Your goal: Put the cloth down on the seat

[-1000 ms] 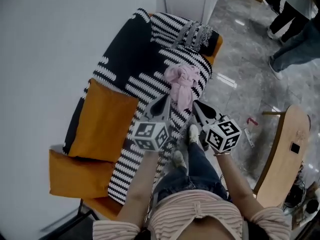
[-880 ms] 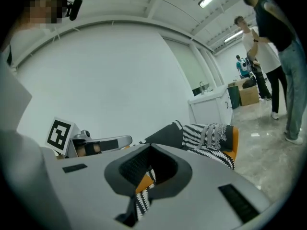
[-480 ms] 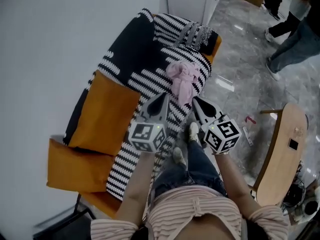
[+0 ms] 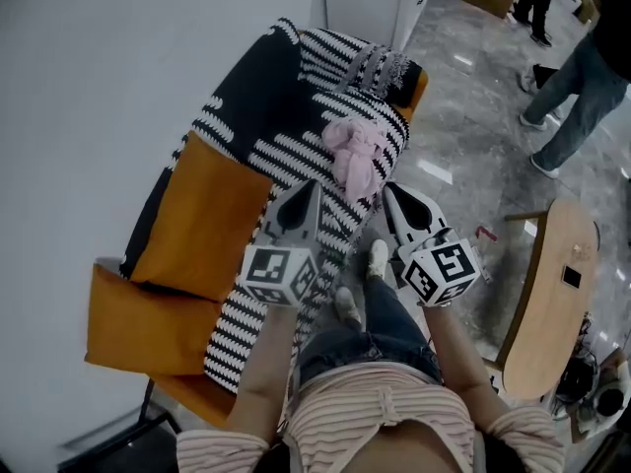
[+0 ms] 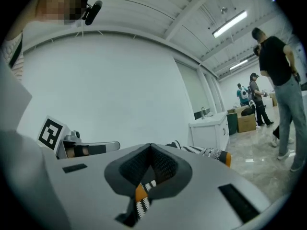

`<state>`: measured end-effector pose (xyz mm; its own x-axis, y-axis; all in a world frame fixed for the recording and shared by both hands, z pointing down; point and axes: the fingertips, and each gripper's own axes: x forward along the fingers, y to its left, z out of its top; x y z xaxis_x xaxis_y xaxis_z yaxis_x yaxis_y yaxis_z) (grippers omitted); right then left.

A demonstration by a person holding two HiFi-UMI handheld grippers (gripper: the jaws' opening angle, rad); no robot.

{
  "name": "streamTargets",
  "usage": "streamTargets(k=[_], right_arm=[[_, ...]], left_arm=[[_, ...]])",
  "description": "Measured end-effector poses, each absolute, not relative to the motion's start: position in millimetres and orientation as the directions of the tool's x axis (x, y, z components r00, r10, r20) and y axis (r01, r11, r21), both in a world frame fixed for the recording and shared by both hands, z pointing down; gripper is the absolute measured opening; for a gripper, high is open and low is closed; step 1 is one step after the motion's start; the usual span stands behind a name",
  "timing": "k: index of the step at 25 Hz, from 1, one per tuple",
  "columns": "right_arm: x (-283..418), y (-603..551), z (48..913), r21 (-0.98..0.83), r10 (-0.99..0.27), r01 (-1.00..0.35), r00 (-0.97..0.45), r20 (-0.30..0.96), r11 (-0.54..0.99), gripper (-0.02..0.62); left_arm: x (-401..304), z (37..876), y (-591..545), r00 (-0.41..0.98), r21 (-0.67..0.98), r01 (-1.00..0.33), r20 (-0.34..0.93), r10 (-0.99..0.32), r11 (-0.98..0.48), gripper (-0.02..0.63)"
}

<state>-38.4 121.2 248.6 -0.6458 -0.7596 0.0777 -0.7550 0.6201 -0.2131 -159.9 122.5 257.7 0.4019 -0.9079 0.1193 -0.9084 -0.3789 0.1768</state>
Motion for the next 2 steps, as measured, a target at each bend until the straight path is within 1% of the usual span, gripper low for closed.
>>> streamTargets(k=[2], right_arm=[[-35.0,126.5,241.0,-0.197,-0.768,-0.761,-0.638,0.057,0.618,0.008]], left_arm=[[-163.6,253.4,127.9,0.391,0.169,-0.913,0.111,-0.914,-0.371,0.012]])
